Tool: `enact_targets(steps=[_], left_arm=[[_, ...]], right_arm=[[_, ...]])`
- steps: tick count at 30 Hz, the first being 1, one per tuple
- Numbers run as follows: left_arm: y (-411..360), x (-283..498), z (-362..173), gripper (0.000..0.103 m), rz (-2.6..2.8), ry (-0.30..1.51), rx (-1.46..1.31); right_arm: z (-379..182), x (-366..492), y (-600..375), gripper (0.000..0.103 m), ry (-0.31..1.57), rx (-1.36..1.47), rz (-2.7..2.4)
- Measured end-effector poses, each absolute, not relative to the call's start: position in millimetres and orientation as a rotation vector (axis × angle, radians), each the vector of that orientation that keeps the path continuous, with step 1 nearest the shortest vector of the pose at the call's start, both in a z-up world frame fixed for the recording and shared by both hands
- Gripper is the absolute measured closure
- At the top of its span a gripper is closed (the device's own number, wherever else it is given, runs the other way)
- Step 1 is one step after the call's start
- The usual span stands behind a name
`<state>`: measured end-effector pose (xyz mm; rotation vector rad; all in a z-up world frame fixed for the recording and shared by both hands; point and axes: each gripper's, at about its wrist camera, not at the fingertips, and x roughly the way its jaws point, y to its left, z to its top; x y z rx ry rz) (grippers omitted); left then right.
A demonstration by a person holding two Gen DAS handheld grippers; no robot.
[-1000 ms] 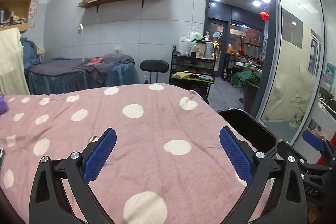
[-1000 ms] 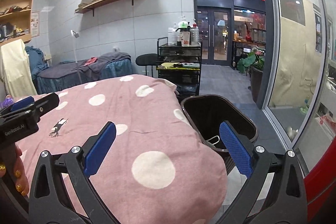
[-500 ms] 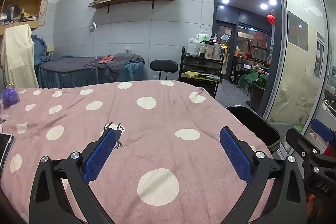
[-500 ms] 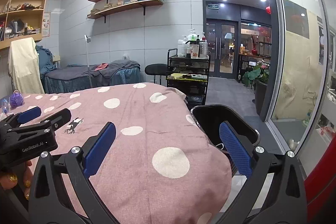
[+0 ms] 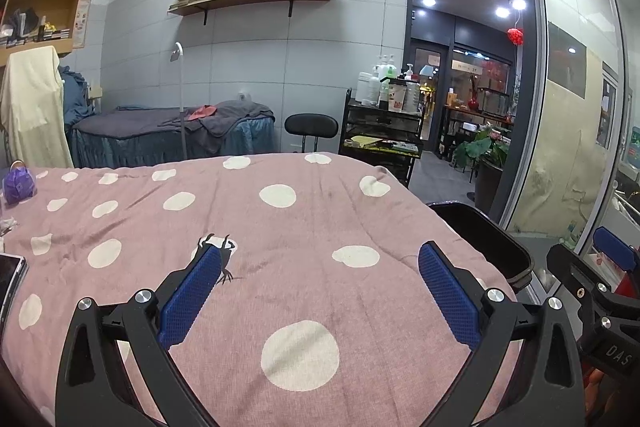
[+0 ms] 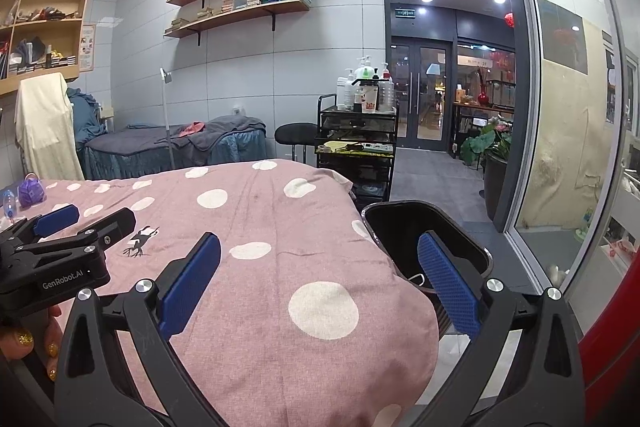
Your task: Collect trash
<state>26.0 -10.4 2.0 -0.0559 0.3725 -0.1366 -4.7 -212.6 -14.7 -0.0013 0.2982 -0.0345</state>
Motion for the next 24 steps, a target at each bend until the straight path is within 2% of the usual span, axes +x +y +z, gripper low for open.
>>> enact_targets(steps=[24], left_arm=[[-6.9,26.7,0.7,0.006,-0.132,0.379,-0.053]], right_arm=[[-16.2,-4.9,-212.4,0.006,0.31,0.01,-0.032]])
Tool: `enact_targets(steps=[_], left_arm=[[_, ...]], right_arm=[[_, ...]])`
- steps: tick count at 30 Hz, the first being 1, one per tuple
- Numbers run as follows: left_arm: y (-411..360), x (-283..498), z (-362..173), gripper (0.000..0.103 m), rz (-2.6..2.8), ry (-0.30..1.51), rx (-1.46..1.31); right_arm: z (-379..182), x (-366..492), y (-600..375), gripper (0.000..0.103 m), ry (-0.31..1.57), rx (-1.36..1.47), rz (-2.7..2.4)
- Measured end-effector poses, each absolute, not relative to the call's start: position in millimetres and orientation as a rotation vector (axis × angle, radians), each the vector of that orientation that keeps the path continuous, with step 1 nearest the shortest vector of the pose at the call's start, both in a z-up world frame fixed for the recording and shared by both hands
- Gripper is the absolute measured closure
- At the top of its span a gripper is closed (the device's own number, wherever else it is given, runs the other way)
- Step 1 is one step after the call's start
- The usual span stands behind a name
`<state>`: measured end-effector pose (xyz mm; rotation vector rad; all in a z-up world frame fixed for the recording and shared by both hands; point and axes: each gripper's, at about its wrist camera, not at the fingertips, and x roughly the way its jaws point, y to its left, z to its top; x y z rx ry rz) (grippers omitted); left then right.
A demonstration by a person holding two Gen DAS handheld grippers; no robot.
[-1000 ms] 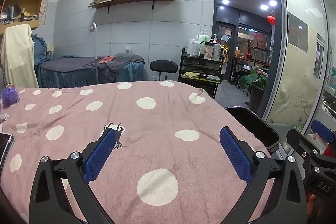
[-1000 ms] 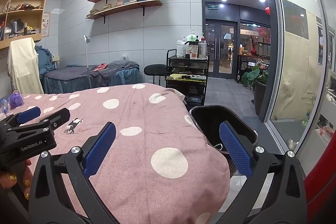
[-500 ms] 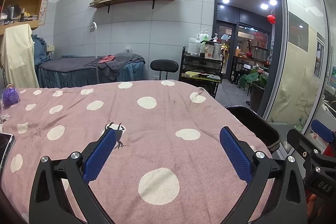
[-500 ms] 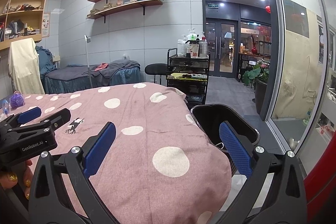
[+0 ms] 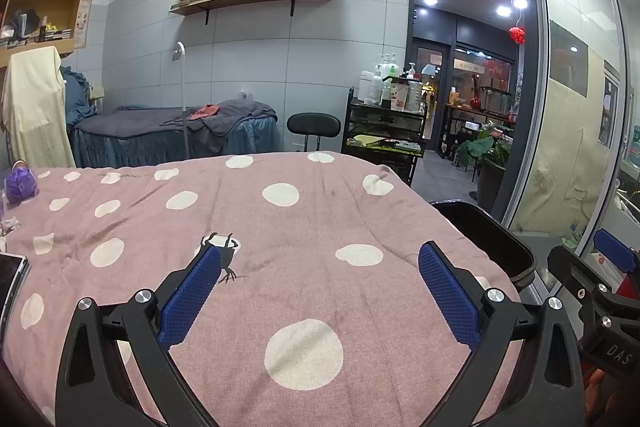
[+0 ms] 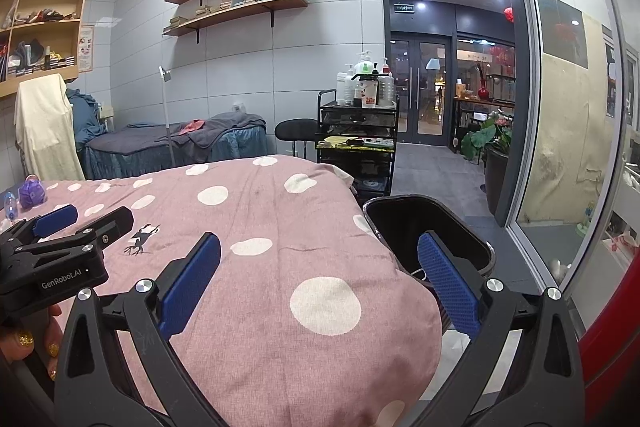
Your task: Collect trash
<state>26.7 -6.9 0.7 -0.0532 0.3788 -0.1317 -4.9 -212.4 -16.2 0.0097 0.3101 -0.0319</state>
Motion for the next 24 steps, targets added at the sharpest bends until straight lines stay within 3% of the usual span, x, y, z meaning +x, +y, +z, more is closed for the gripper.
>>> enact_targets(steps=[24], left_arm=[[-7.4,21.6,0.9,0.006,-0.117,0.382,-0.039]], right_arm=[[-20.2,-5.2,-211.3,0.006,0.311,0.014,-0.037]])
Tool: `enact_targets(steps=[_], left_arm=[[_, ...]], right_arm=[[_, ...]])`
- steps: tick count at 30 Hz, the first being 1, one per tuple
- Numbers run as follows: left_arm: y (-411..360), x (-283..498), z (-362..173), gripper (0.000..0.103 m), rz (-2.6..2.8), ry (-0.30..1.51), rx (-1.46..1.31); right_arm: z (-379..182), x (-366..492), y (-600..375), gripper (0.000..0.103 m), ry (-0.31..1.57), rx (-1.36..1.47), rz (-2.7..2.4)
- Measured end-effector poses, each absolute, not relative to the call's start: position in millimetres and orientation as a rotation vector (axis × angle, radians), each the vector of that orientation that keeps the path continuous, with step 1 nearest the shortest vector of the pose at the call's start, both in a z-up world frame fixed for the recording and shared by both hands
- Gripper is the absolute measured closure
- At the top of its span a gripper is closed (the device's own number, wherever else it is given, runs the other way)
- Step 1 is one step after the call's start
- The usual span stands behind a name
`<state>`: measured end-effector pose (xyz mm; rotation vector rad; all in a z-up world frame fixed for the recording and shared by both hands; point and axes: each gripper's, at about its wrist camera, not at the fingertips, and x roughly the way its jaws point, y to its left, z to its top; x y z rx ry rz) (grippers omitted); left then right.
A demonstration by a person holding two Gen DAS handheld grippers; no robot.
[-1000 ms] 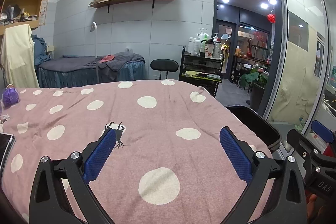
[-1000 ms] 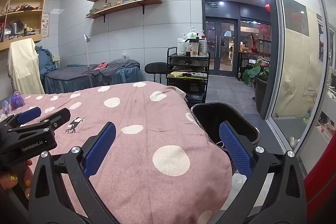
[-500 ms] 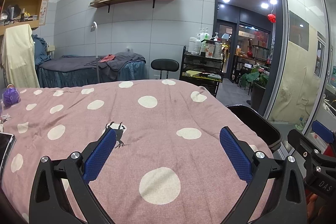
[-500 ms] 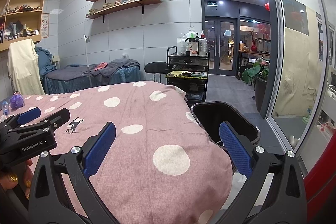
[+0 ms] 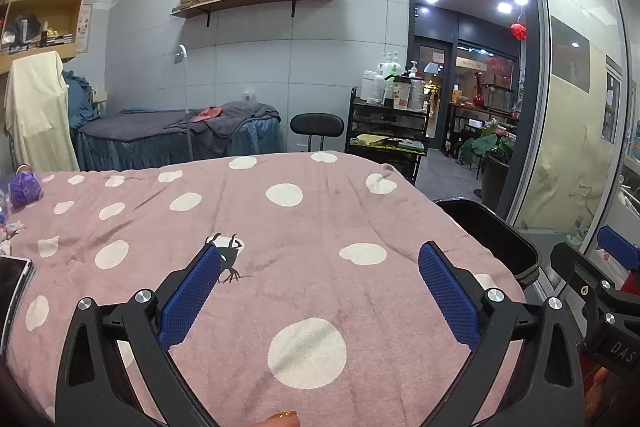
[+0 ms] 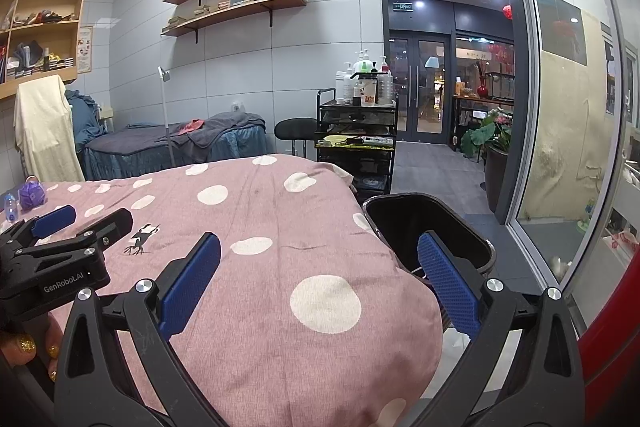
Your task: Collect trash
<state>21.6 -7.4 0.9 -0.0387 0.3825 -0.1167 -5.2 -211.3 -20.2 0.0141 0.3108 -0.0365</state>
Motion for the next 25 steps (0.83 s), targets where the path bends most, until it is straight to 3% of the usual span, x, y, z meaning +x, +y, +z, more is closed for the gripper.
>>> enact_targets(steps=[25], left_arm=[[-8.2,23.7,1.8,0.006,-0.116,0.4,-0.043]], right_arm=[[-16.9,-7.9,-213.0,0.006,0.322,0.029,-0.043]])
